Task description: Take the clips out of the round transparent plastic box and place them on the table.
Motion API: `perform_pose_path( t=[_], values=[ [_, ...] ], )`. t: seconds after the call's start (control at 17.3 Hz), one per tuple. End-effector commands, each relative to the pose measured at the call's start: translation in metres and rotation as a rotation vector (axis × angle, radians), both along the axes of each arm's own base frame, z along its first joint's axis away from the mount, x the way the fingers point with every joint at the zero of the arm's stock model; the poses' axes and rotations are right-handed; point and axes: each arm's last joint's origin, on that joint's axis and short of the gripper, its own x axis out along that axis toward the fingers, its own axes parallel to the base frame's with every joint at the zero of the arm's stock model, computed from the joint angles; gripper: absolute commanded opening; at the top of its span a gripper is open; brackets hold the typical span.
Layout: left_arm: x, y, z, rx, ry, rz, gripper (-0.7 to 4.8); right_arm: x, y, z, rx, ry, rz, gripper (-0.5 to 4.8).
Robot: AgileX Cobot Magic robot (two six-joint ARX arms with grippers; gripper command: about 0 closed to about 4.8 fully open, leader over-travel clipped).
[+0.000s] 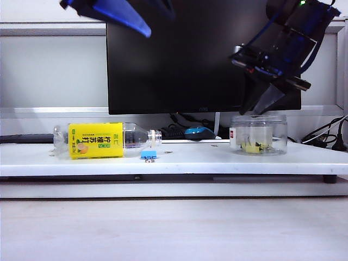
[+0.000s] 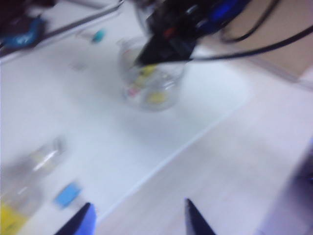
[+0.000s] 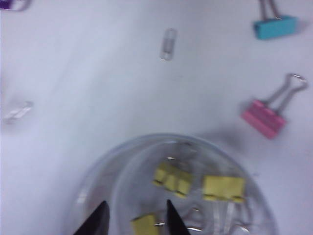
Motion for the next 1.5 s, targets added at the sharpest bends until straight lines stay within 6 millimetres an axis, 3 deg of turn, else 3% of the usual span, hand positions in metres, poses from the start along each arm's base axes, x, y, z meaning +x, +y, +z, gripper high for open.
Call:
perform_pose_path(
  t=[0.06, 0.29, 0.52, 1.5],
  values=[
    [0.005, -0.002, -0.006, 0.013, 0.027, 0.108, 2.47, 0.004, 0.001, -0.001, -0.011, -0.022, -0.007, 1.49],
    [0.006, -0.003, -0.008, 0.015, 0.037, 0.117, 2.47, 0.008, 0.002, -0.008, -0.013, -0.009, -0.007, 1.51],
    [0.006, -0.003, -0.008, 0.012, 0.04, 0.116, 2.47, 0.012, 0.002, -0.013, -0.029, -0.008, -0.019, 2.03],
    [0.006, -0.003, -0.008, 0.012, 0.04, 0.115, 2.46, 0.023, 0.005, -0.036, -0.068, 0.024, -0.043, 2.03]
  ],
)
